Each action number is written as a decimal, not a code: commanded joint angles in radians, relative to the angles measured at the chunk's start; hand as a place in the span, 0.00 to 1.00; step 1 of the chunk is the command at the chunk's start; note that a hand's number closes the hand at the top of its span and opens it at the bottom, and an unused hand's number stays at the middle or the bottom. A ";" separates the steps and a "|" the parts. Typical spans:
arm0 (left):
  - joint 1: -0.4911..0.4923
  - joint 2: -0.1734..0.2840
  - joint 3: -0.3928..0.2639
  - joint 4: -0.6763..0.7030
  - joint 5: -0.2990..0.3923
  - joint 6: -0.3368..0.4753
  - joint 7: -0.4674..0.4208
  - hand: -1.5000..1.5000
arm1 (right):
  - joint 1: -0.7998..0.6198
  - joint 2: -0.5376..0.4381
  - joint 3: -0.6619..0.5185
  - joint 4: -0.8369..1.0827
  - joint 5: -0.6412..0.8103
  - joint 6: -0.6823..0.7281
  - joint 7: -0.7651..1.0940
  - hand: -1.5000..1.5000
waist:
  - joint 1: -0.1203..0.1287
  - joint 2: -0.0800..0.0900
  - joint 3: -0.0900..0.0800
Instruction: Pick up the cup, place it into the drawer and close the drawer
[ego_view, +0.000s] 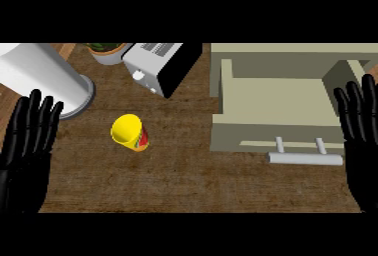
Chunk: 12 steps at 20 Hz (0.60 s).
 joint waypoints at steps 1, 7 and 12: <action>0.083 0.022 -0.033 -0.101 0.013 -0.047 0.025 0.00 | -0.020 0.032 0.020 0.056 0.025 -0.019 -0.051 0.00 | -0.021 0.007 -0.037; -0.081 0.007 -0.057 0.088 0.305 -0.191 0.079 0.00 | 0.001 -0.072 0.012 0.056 0.064 0.049 0.015 0.00 | -0.046 0.015 -0.040; -0.135 0.050 0.035 0.227 0.432 -0.261 0.084 0.00 | -0.025 -0.105 -0.025 0.078 0.036 0.087 0.015 0.00 | -0.042 0.011 -0.038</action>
